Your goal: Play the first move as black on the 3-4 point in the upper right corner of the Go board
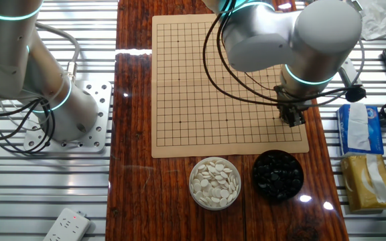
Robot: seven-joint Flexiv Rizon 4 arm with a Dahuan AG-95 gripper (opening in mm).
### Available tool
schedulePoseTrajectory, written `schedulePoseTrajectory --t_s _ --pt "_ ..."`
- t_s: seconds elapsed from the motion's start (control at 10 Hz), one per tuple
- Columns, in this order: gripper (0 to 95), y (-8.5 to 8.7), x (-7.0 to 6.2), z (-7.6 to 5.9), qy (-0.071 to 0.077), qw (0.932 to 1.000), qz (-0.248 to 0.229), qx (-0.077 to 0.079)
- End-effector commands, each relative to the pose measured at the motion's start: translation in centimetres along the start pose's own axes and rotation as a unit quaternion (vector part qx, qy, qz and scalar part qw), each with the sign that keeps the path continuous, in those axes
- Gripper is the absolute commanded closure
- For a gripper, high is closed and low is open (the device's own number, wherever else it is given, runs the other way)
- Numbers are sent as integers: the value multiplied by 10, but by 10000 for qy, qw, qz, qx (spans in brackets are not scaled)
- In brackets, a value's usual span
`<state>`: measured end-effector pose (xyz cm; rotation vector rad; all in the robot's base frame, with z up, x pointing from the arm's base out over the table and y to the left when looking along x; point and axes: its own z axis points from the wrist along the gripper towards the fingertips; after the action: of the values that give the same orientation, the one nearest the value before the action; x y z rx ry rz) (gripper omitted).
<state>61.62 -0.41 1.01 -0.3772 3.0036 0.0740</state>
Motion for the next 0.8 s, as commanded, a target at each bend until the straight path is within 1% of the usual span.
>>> schedulePoseTrajectory --t_s 0.1,0.2,0.8 --pt "950 0 0 1 -11 10000 -11 9" --pt "760 0 0 1 -9 10000 -24 14" --pt "760 0 2 2 -5 10000 -79 28"
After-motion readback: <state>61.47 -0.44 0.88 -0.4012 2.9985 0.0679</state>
